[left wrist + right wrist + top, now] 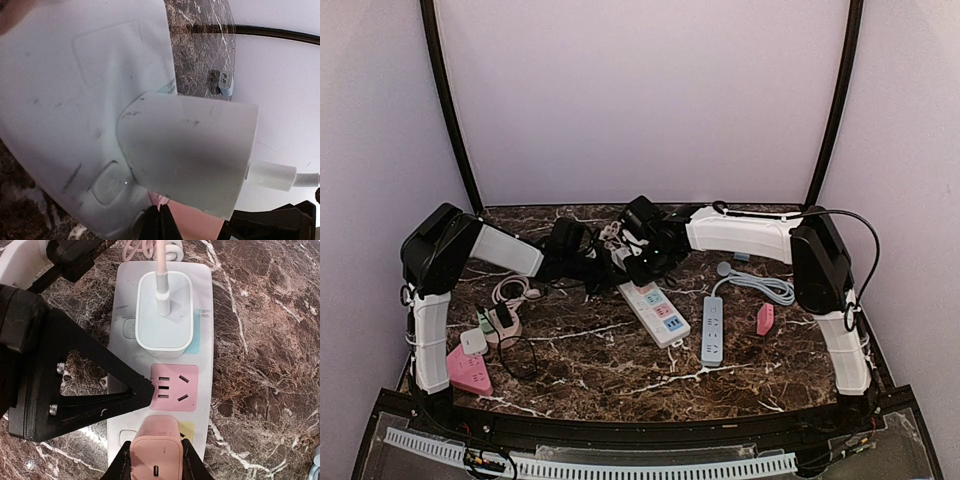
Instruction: Pull the plug off the socket
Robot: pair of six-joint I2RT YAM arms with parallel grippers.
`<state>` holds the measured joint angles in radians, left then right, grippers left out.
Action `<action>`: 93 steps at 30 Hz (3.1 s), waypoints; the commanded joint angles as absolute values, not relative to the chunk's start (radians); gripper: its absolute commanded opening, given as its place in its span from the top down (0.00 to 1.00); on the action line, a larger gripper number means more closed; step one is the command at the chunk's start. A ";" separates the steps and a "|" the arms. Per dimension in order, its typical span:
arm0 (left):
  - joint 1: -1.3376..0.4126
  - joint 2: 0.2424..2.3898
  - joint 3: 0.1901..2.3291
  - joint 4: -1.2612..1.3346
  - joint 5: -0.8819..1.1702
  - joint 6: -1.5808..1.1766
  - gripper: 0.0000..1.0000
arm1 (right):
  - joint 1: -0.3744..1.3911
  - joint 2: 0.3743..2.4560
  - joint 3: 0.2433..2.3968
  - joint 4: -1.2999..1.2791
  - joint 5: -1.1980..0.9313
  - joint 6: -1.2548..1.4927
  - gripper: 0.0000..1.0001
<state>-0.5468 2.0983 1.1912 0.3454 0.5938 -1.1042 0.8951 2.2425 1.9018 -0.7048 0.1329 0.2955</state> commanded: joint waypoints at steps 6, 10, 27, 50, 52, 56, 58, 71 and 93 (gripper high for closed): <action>-0.551 2.129 1.177 0.254 0.558 -1.111 1.00 | 0.911 2.248 1.950 -0.729 0.143 0.309 0.96; -0.554 2.155 1.174 0.190 0.531 -1.102 1.00 | 0.911 2.246 1.972 -0.736 0.143 0.311 0.97; -0.557 2.181 1.158 0.092 0.481 -1.080 1.00 | 0.911 2.199 1.998 -0.769 0.158 0.311 1.00; -0.592 2.131 1.289 -0.043 0.503 -0.998 1.00 | 0.797 1.985 1.818 -0.695 0.077 0.395 1.00; -0.588 2.103 1.280 -0.034 0.512 -1.005 1.00 | 0.778 1.938 1.752 -0.650 0.040 0.394 1.00; -0.600 2.078 1.333 -0.076 0.506 -1.010 1.00 | 0.740 1.886 1.696 -0.595 0.006 0.402 1.00; -0.617 2.067 1.334 -0.072 0.493 -1.022 1.00 | 0.721 1.874 1.668 -0.553 -0.058 0.406 1.00; -0.629 2.010 1.324 -0.046 0.480 -1.021 1.00 | 0.571 1.903 1.652 -0.496 -0.241 0.408 1.00; -0.613 1.853 1.365 -0.163 0.480 -0.929 0.99 | 0.336 2.262 1.737 -0.297 -0.582 0.556 0.87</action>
